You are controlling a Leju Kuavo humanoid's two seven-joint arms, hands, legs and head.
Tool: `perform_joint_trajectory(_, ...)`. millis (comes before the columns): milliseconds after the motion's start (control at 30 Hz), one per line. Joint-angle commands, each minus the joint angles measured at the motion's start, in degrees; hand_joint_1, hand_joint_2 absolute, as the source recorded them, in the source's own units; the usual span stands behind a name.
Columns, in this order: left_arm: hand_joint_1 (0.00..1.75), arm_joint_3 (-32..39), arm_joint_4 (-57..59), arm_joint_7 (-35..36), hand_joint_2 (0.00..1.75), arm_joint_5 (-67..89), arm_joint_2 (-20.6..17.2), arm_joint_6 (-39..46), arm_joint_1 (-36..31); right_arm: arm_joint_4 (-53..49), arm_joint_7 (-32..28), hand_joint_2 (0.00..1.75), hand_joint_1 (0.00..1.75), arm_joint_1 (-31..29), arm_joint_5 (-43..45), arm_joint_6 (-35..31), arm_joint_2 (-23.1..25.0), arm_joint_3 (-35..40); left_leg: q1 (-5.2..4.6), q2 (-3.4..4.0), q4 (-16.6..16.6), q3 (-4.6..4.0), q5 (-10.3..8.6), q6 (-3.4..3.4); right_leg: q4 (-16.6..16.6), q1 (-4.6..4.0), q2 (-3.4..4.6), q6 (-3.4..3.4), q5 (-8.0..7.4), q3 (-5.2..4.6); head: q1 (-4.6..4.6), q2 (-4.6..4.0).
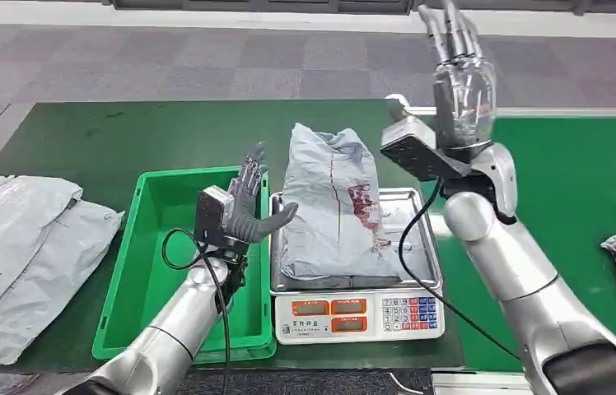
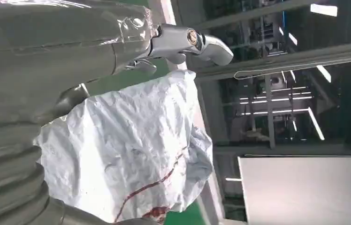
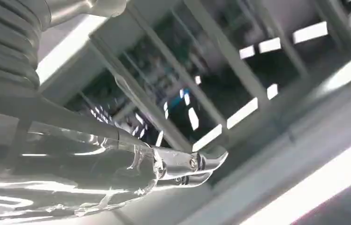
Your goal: Moved the parcel from conveyor to table for the left to box.
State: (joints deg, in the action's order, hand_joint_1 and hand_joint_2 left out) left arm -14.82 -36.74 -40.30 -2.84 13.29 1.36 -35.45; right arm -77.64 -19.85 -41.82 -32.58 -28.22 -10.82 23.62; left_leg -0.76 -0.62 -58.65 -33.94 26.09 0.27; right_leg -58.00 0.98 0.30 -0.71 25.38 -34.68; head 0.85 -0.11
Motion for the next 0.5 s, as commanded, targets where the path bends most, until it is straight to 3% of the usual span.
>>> perform_joint_trajectory(33,0.0,-15.36,8.66,3.33,1.75,18.31,-0.86,13.07,-5.03,-6.5,-4.36,1.75,0.0,5.6,7.44,-0.45,0.0,-13.96,0.08,-0.26,0.01,-0.02,-0.03,-0.09,0.07,-0.08,-0.31,0.04,0.03,0.1,0.0,0.0)
perform_joint_trajectory(200,0.0,-18.58,10.79,6.8,1.75,25.06,-0.52,12.86,-6.26,-7.09,-6.27,1.75,0.0,9.5,7.63,0.06,0.81,-16.08,0.11,-0.12,0.12,0.07,-0.03,-0.11,0.21,-0.12,-0.21,0.07,-0.04,0.19,0.0,0.0)
perform_joint_trajectory(333,0.0,-24.62,14.84,15.48,1.75,33.48,0.5,7.5,-8.55,-6.93,-6.75,1.75,0.0,12.07,7.28,0.79,1.09,-16.97,0.09,-0.13,0.04,0.0,0.0,-0.08,0.11,-0.1,-0.21,0.06,0.0,0.11,0.0,0.0)
perform_joint_trajectory(367,0.0,-39.05,18.69,23.58,1.75,49.0,2.95,0.88,-11.94,-6.87,0.22,1.75,0.0,19.91,10.34,7.31,0.88,-19.93,0.09,-0.09,0.05,0.02,0.01,-0.09,0.12,-0.1,-0.17,0.07,0.0,0.11,0.0,0.0)
perform_joint_trajectory(433,0.0,-40.09,19.49,29.11,1.75,50.63,5.87,-4.42,-12.68,-2.45,-9.1,1.75,0.0,24.74,13.59,6.21,1.41,-23.37,0.23,-0.64,0.1,0.1,-0.04,-0.06,0.32,-0.25,-0.7,0.04,0.06,0.41,0.02,0.0)
perform_joint_trajectory(500,0.0,-40.48,19.53,31.57,1.75,51.92,6.19,-7.71,-12.93,-1.66,-11.43,1.75,0.0,25.93,12.88,7.1,2.28,-25.38,0.27,-0.78,0.27,0.28,-0.1,-0.06,0.58,-0.29,-0.87,0.02,0.04,0.64,0.02,0.0)
